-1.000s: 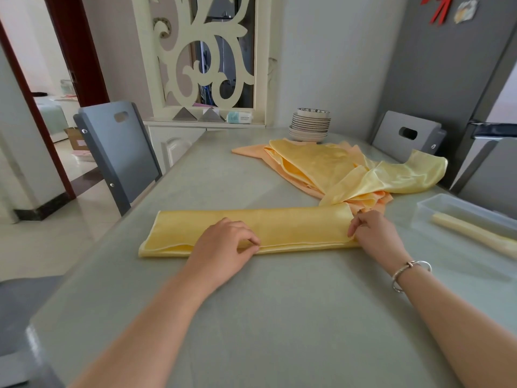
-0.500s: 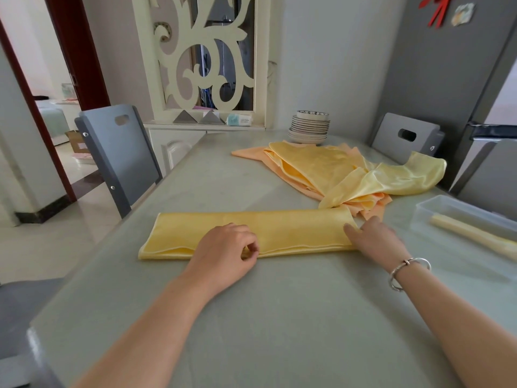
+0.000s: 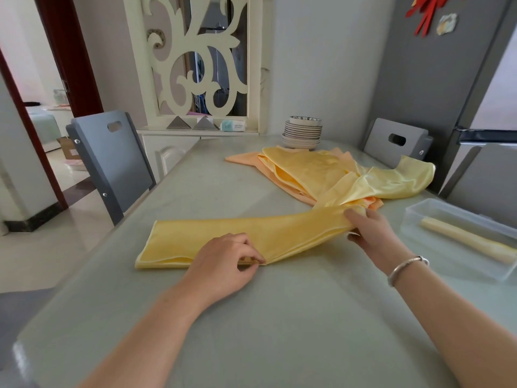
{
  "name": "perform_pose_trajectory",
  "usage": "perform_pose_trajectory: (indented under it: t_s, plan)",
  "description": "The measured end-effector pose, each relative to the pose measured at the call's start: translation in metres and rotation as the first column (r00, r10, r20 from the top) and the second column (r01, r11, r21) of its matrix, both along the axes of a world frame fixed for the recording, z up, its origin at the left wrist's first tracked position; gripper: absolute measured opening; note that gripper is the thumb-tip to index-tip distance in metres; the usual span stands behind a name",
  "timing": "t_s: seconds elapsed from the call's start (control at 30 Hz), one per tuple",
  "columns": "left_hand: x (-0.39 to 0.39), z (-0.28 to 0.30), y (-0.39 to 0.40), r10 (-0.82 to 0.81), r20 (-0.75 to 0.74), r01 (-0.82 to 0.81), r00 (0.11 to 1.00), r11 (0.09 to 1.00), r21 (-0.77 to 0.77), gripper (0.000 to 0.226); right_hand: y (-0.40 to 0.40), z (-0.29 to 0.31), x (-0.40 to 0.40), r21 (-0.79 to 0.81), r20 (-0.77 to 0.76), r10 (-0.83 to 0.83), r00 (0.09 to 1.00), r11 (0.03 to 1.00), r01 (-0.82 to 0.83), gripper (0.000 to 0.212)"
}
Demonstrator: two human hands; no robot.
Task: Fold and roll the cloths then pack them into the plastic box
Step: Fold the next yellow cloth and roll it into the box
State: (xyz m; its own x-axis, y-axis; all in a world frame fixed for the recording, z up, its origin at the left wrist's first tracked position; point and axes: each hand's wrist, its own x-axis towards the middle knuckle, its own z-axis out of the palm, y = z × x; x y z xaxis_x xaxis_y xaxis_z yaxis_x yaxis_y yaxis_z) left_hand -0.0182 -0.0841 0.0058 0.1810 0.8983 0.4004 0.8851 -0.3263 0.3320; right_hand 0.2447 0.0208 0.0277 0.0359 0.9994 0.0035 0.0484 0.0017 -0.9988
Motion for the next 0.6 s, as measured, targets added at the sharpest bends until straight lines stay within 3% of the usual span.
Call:
perform_pose_trajectory:
  t_s: [0.1, 0.2, 0.3, 0.43, 0.5, 0.6]
  plan:
    - [0.008, -0.001, 0.001, -0.020, 0.060, 0.025, 0.998, 0.997, -0.068, 0.019, -0.006, 0.012, -0.010, -0.006, -0.329, 0.043, 0.943, 0.999, -0.047, 0.009]
    - [0.008, 0.000, 0.006, -0.012, 0.259, 0.058, 0.966, 0.984, -0.170, 0.026, -0.011, 0.031, -0.032, 0.011, -0.401, 0.109, 0.910, 0.993, -0.114, 0.008]
    - [-0.004, 0.007, 0.007, 0.087, 0.471, -0.012, 0.878, 0.987, -0.159, 0.036, -0.013, 0.052, -0.066, 0.035, -0.330, 0.221, 0.918, 0.974, -0.222, 0.007]
    - [-0.042, 0.017, 0.008, 0.284, 0.624, -0.289, 0.728, 0.952, -0.096, 0.041, -0.019, 0.075, -0.122, 0.095, -0.178, 0.378, 0.909, 0.926, -0.367, 0.016]
    - [-0.067, 0.017, 0.008, 0.399, 0.655, -0.390, 0.641, 0.905, -0.170, 0.038, -0.023, 0.081, -0.150, 0.100, -0.098, 0.426, 0.899, 0.903, -0.417, 0.021]
    - [-0.098, 0.017, 0.006, 0.508, 0.750, -0.400, 0.423, 0.847, -0.349, 0.030, -0.035, 0.080, -0.190, 0.048, 0.028, 0.471, 0.882, 0.880, -0.472, 0.019]
